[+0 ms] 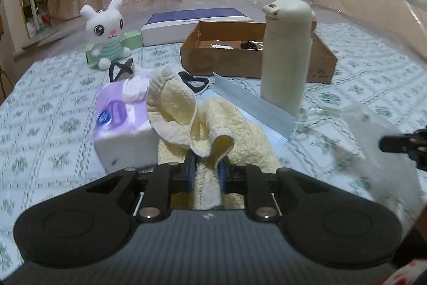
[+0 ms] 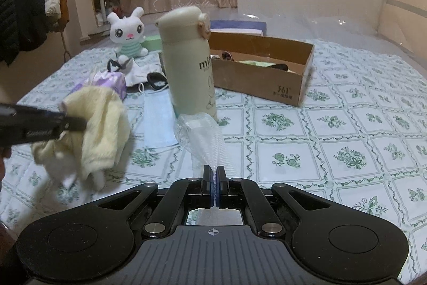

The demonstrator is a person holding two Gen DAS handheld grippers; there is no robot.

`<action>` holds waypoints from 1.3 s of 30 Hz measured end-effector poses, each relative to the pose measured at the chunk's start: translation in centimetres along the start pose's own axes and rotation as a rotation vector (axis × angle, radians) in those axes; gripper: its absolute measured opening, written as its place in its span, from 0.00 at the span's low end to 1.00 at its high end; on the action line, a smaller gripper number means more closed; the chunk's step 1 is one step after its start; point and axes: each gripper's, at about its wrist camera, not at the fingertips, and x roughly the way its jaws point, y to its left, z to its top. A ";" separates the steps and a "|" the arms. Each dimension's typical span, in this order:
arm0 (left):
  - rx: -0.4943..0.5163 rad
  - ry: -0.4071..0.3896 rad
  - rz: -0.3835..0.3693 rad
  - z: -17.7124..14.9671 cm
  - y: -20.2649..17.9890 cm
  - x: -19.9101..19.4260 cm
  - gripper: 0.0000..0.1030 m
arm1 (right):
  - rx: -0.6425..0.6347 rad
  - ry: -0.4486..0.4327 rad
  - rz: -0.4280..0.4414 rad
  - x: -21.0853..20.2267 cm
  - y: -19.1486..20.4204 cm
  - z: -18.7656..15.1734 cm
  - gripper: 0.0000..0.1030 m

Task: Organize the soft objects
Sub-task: 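Lift the yellow towel and the plastic bag with both grippers toward the box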

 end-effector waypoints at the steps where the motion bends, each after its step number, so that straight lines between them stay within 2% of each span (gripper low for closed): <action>1: -0.004 0.001 -0.004 -0.1 0.1 -0.5 0.15 | 0.002 -0.003 0.002 -0.2 0.1 0.0 0.01; 9: -0.017 -0.017 -0.032 -0.8 0.4 -4.0 0.15 | 0.003 -0.026 0.008 -2.0 1.3 0.2 0.01; 21: -0.011 -0.023 -0.065 -1.3 -0.5 -5.8 0.15 | 0.002 -0.049 -0.014 -4.5 1.8 0.1 0.01; 31: -0.014 -0.016 -0.099 -1.4 -0.5 -5.6 0.15 | 0.024 -0.038 -0.040 -5.0 1.0 -0.3 0.01; 39: -0.009 -0.022 -0.153 0.5 0.7 -4.0 0.15 | 0.040 -0.037 -0.065 -4.9 -0.4 0.2 0.01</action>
